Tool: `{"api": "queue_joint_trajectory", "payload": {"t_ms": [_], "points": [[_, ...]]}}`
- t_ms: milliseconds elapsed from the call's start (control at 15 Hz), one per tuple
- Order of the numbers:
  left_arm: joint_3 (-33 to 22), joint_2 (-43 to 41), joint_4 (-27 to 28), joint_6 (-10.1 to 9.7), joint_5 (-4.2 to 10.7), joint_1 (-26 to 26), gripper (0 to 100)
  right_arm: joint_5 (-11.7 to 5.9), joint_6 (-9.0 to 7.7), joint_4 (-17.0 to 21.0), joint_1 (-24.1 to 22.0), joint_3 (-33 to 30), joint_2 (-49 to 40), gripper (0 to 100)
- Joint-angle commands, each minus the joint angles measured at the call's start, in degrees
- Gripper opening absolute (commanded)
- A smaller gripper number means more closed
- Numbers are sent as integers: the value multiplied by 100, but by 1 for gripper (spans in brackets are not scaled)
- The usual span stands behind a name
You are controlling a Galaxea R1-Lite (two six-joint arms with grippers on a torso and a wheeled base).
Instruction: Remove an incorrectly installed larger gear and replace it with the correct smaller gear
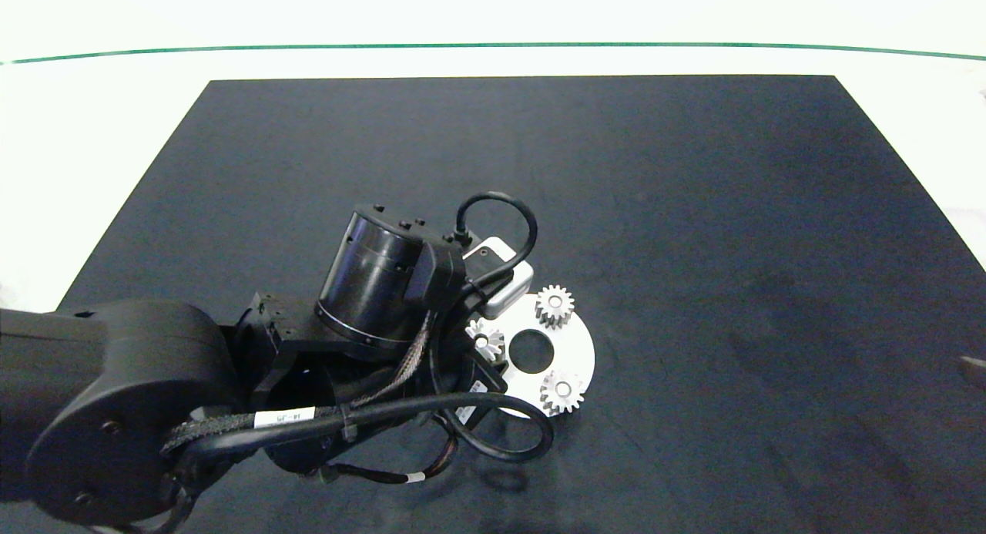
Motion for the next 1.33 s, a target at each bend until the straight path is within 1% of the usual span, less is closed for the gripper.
{"api": "queue_joint_trajectory", "payload": {"t_ms": [67, 333, 467, 933, 1333], "points": [[-337, 82, 159, -52, 10, 9, 100, 2, 4, 8, 2, 1, -8, 100], [-82, 153, 142, -61, 19, 9, 100, 11, 4, -1, 2, 53, -17, 100], [-38, 241, 80, -88, 37, 9, 100, 2, 4, -1, 2, 71, -17, 100], [-38, 654, -359, -114, 37, 18, 100, 2, 4, -1, 2, 80, -26, 100], [-47, 777, -439, -114, 46, 45, 100, 28, 4, -10, 2, 80, 1, 100]]}}
